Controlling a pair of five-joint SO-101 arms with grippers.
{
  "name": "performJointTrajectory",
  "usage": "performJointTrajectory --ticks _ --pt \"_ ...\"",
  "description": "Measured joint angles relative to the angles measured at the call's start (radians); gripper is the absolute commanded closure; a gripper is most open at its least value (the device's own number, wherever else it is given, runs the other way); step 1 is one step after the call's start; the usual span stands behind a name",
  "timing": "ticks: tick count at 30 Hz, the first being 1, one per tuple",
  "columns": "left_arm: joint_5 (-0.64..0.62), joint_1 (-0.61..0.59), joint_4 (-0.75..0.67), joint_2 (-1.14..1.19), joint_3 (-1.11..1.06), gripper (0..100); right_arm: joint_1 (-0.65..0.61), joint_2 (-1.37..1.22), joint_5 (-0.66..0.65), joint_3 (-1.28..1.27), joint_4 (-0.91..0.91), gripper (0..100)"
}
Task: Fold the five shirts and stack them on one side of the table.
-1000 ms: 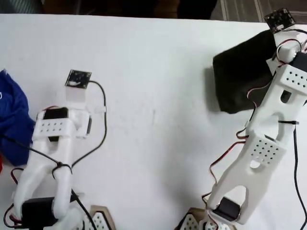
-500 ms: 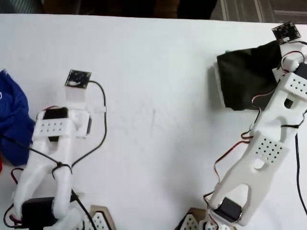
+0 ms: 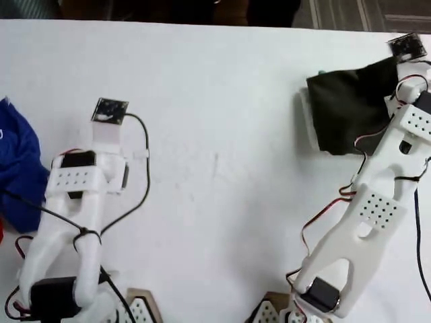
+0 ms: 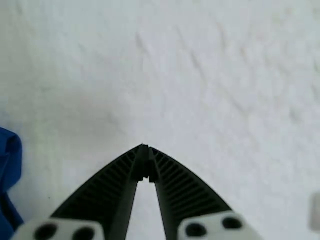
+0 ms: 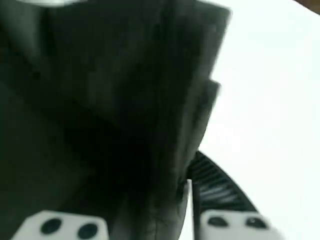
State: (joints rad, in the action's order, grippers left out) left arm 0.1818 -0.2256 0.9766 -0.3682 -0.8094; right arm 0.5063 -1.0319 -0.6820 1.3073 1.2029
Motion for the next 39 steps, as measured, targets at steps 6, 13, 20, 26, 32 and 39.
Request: performJointTrajectory --ticks 6,13,20,26,32,39 --pt "0.000 0.000 0.000 0.000 0.000 97 0.015 0.003 0.331 0.147 0.000 81.7" --pt "0.000 0.000 0.000 0.000 0.000 97 -0.057 0.026 0.361 0.224 0.084 96.1" --pt "0.000 -0.034 0.167 0.000 0.141 97 -0.155 0.035 0.327 0.249 0.358 93.7" --pt "0.031 -0.253 0.313 0.000 0.342 93 -0.236 0.178 0.327 0.305 0.542 84.8" --pt "0.222 -0.503 0.302 0.005 0.405 77 -0.299 0.348 0.327 0.178 0.543 82.9" --pt "0.330 -0.598 0.133 0.005 0.256 76 -0.416 0.700 0.327 -0.196 0.543 82.9"
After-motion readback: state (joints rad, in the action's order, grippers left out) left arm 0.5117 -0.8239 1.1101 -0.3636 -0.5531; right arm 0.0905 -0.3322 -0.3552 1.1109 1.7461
